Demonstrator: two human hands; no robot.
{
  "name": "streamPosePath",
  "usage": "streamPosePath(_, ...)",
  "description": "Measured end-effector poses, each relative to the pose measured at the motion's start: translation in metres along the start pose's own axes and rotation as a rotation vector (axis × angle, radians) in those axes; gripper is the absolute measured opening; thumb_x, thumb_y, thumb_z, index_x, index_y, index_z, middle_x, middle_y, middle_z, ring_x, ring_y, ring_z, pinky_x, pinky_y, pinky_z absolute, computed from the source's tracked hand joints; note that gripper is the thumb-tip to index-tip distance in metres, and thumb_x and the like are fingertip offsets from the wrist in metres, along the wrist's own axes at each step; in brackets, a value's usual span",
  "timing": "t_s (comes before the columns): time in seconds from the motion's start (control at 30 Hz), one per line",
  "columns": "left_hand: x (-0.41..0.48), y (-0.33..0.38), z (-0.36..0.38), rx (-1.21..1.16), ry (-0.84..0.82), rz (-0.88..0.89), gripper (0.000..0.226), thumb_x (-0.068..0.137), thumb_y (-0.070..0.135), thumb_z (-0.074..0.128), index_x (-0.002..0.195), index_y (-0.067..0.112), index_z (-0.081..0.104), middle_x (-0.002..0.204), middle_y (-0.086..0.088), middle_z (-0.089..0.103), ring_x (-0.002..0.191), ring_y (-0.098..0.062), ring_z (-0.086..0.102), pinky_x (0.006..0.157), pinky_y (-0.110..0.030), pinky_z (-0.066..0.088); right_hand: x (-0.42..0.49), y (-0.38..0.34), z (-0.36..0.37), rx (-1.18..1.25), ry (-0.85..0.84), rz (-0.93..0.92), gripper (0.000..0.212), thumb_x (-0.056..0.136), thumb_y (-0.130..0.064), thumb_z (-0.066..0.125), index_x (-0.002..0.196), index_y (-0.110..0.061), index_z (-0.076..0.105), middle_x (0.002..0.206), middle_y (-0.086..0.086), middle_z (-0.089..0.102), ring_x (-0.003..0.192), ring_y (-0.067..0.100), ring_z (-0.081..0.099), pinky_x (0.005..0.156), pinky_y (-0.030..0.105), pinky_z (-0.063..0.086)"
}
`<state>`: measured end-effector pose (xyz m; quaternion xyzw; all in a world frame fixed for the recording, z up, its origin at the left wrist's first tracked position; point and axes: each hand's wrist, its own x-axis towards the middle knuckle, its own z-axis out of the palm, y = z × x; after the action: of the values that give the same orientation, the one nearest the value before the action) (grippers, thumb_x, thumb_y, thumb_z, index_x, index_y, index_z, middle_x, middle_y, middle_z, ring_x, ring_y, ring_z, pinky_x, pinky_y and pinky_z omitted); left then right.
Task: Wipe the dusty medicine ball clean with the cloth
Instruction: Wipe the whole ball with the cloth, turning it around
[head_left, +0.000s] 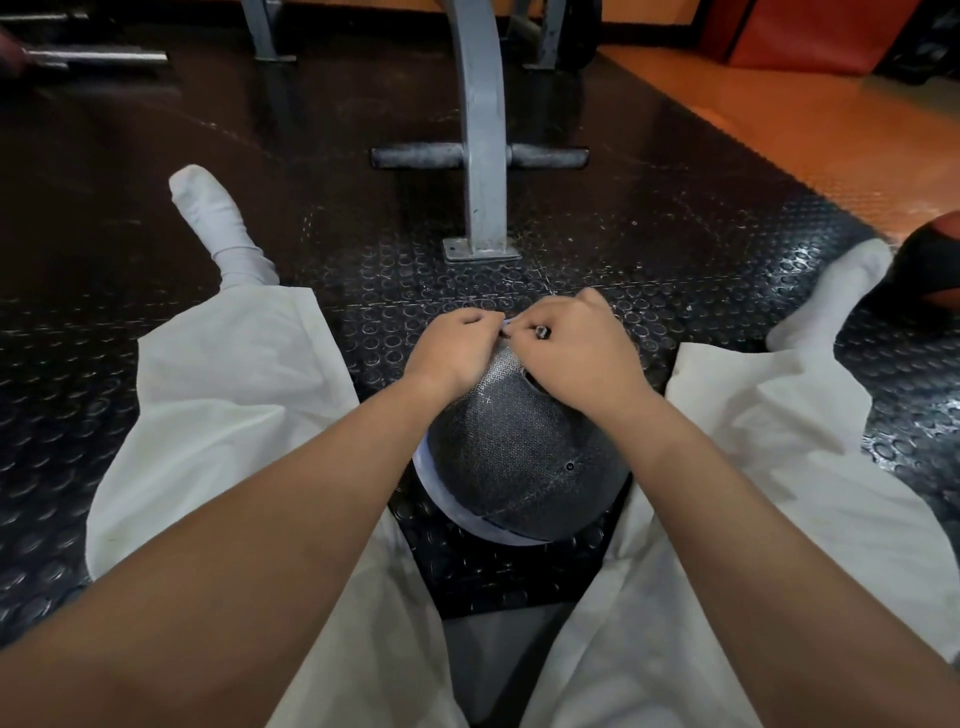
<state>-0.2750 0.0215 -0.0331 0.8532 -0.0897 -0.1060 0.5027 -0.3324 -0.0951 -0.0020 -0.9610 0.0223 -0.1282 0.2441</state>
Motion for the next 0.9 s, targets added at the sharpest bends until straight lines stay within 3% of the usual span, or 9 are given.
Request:
streamPosePath(0.13, 0.002, 0.002, 0.0, 0.012, -0.011, -0.014, 0.033, 0.099, 0.031, 0.042, 0.115, 0.024, 0.069, 0.113, 0.008, 0.063, 0.101, -0.01, 0.054, 0.09, -0.029, 0.041, -0.013, 0.019, -0.009, 0.111, 0.069, 0.053, 0.026, 0.089, -0.021, 0.051, 0.085, -0.015, 0.076, 0.096, -0.007, 0.069, 0.1, 0.022, 0.052, 0.093, 0.029, 0.036)
streamPosePath(0.2, 0.001, 0.003, 0.003, 0.021, -0.006, -0.008, 0.032, 0.099, 0.032, 0.042, 0.117, 0.026, 0.068, 0.118, 0.01, 0.063, 0.103, -0.009, 0.054, 0.09, -0.027, 0.04, -0.024, 0.026, -0.013, 0.198, 0.137, 0.086, 0.023, 0.087, -0.017, 0.054, 0.084, -0.016, 0.076, 0.094, -0.009, 0.069, 0.1, 0.021, 0.056, 0.098, 0.026, 0.034)
streamPosePath(0.3, -0.003, 0.007, 0.008, 0.043, 0.018, -0.003, 0.031, 0.098, 0.032, 0.042, 0.112, 0.027, 0.069, 0.11, 0.009, 0.063, 0.103, -0.014, 0.057, 0.094, -0.032, 0.045, -0.028, 0.026, -0.012, 0.146, 0.179, 0.076, 0.022, 0.087, -0.014, 0.055, 0.081, -0.013, 0.076, 0.095, -0.007, 0.071, 0.096, 0.017, 0.056, 0.096, 0.017, 0.026)
streamPosePath(0.43, -0.001, 0.01, 0.011, 0.063, 0.015, -0.003, 0.021, 0.096, 0.027, 0.041, 0.09, 0.027, 0.061, 0.094, 0.004, 0.059, 0.092, -0.018, 0.054, 0.092, -0.041, 0.046, -0.008, 0.016, -0.001, 0.032, 0.095, 0.019, 0.027, 0.087, -0.022, 0.05, 0.077, -0.017, 0.074, 0.095, -0.008, 0.071, 0.099, 0.024, 0.054, 0.088, 0.031, 0.036)
streamPosePath(0.57, 0.003, 0.007, 0.008, 0.073, -0.01, 0.012, 0.022, 0.095, 0.025, 0.042, 0.087, 0.024, 0.063, 0.093, 0.006, 0.06, 0.087, -0.015, 0.052, 0.091, -0.042, 0.046, 0.001, 0.006, -0.005, 0.011, -0.01, 0.053, 0.029, 0.089, -0.028, 0.047, 0.088, -0.018, 0.075, 0.101, -0.01, 0.069, 0.102, 0.019, 0.042, 0.09, 0.04, 0.043)
streamPosePath(0.67, 0.002, 0.009, 0.007, 0.049, -0.012, 0.006, 0.029, 0.096, 0.027, 0.04, 0.094, 0.022, 0.068, 0.099, 0.004, 0.063, 0.093, -0.017, 0.056, 0.093, -0.041, 0.045, -0.012, 0.016, -0.012, 0.132, 0.051, 0.052, 0.026, 0.089, -0.021, 0.051, 0.086, -0.016, 0.076, 0.099, -0.011, 0.07, 0.103, 0.02, 0.049, 0.093, 0.034, 0.041)
streamPosePath(0.77, -0.002, 0.011, 0.01, 0.057, 0.004, 0.003, 0.035, 0.099, 0.03, 0.038, 0.116, 0.024, 0.068, 0.109, 0.008, 0.063, 0.102, -0.015, 0.058, 0.088, -0.033, 0.044, -0.029, 0.032, -0.019, 0.281, 0.14, 0.12, 0.022, 0.085, -0.013, 0.056, 0.087, -0.019, 0.077, 0.089, -0.017, 0.066, 0.102, 0.016, 0.059, 0.105, 0.037, 0.037)
streamPosePath(0.83, -0.006, 0.013, 0.014, 0.087, 0.02, 0.014, 0.036, 0.1, 0.03, 0.037, 0.122, 0.027, 0.065, 0.112, 0.009, 0.065, 0.097, -0.015, 0.059, 0.082, -0.032, 0.045, -0.034, 0.038, -0.02, 0.281, 0.183, 0.114, 0.022, 0.084, -0.01, 0.057, 0.084, -0.019, 0.077, 0.083, -0.024, 0.062, 0.102, 0.016, 0.059, 0.104, 0.034, 0.037)
streamPosePath(0.9, -0.007, 0.014, 0.017, 0.097, 0.03, 0.019, 0.036, 0.1, 0.03, 0.036, 0.122, 0.028, 0.065, 0.115, 0.008, 0.065, 0.099, -0.014, 0.059, 0.087, -0.033, 0.046, -0.03, 0.033, -0.017, 0.218, 0.182, 0.057, 0.021, 0.085, -0.01, 0.056, 0.08, -0.014, 0.077, 0.082, -0.022, 0.061, 0.097, 0.004, 0.057, 0.098, 0.023, 0.033)
